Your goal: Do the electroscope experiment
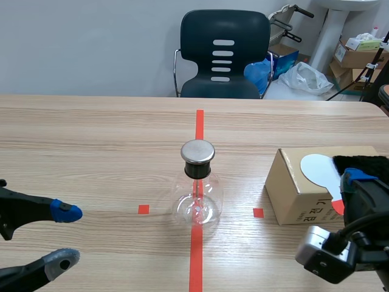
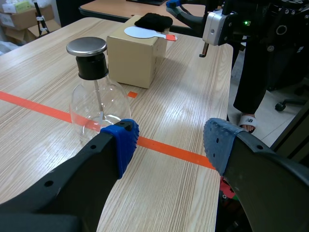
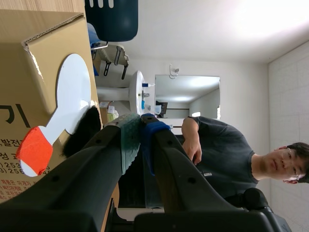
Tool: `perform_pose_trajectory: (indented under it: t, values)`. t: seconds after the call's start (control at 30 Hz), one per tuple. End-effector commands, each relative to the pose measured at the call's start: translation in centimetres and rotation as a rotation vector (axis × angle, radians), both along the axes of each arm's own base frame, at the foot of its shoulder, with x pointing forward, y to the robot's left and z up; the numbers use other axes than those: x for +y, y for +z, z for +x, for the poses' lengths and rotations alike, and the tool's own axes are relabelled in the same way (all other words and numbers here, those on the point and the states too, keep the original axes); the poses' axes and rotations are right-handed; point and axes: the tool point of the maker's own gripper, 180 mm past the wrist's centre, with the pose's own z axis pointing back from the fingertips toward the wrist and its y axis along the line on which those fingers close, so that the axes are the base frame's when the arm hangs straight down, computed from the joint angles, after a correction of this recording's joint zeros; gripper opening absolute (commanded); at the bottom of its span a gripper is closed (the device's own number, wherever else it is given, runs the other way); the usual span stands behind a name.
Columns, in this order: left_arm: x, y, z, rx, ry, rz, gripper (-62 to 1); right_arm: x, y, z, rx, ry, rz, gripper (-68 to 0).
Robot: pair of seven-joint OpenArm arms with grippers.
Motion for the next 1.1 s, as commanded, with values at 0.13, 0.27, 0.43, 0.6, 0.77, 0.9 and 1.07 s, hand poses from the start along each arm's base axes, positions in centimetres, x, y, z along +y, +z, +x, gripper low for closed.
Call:
perform_pose_trajectory:
  t: [0.13,0.27,0.43,0.6,0.77,0.9,1.07]
  values:
    - [-0.38,0.8,0.07,-0.011,-0.002,-0.034,-28.1,-0.26,0.7,0.25,-0.027,-0.005,-0.004,-66.5]
    - [-0.38,0.8,0.07,-0.011,-0.002,-0.034,-28.1,-0.27,0.7,0.25,-0.027,-0.005,-0.004,-66.4]
    - [-0.38,0.68,0.06,-0.009,-0.003,-0.028,-28.1,-0.43,0.71,0.27,-0.028,-0.013,-0.004,-66.5]
    - [-0.37,0.42,0.04,-0.004,-0.003,-0.014,-28.1,-0.62,0.72,0.3,-0.028,-0.024,-0.004,-66.5]
    - [-0.37,0.4,0.04,-0.004,-0.003,-0.013,-28.1,-0.62,0.72,0.3,-0.028,-0.024,-0.004,-66.5]
    - [-0.37,0.4,0.04,-0.004,-0.003,-0.013,-28.1,-0.62,0.72,0.3,-0.028,-0.024,-0.004,-66.5]
    - [-0.37,0.4,0.04,-0.004,-0.003,-0.013,-28.1,-0.5,0.68,0.29,-0.027,-0.017,-0.013,-66.5]
